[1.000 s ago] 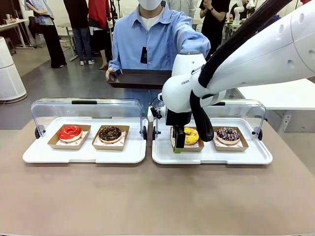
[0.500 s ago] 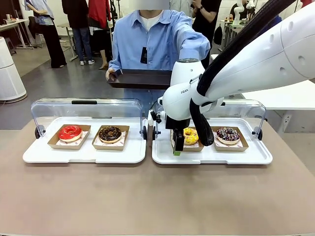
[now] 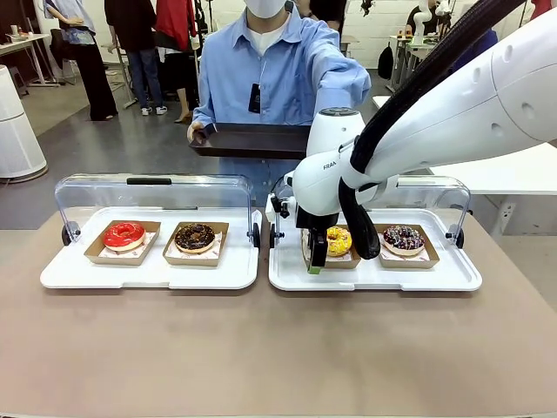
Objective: Provide the desired donut to the person.
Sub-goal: Pick up and lift the Paper togo box containing the Donut pointed at by the person.
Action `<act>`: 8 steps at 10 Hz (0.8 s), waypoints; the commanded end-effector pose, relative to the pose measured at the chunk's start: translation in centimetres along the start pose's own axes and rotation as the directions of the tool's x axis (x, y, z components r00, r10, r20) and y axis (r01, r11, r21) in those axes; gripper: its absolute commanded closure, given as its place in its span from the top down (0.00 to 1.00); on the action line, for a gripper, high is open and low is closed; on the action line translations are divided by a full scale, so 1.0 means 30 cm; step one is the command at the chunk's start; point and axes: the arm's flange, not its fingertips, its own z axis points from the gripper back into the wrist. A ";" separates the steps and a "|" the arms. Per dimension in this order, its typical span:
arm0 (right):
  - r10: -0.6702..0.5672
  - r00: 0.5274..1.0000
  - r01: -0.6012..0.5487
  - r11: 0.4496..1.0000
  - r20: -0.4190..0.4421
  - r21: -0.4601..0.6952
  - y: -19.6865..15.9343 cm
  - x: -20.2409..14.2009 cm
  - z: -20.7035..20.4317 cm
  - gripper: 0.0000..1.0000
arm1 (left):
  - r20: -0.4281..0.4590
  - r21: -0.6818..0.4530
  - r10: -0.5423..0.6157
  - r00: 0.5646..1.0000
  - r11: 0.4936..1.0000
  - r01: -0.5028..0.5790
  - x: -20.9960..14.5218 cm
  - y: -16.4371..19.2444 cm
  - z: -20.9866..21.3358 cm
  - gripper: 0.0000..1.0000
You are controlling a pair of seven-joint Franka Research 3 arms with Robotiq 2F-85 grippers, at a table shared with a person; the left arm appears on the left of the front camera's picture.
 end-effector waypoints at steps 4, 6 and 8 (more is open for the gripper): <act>0.026 1.000 -0.026 1.000 -0.003 -0.017 -0.012 -0.004 -0.030 0.41 | 0.008 0.001 -0.002 1.000 1.000 0.002 -0.001 -0.003 0.005 1.00; 0.033 0.999 -0.033 0.999 -0.002 -0.019 -0.011 -0.004 -0.031 0.35 | 0.008 0.001 -0.002 1.000 1.000 0.002 -0.001 -0.003 0.005 1.00; 0.035 0.999 -0.035 0.999 -0.001 -0.016 -0.011 -0.007 -0.033 0.00 | 0.008 0.001 -0.002 1.000 1.000 0.002 -0.001 -0.003 0.005 1.00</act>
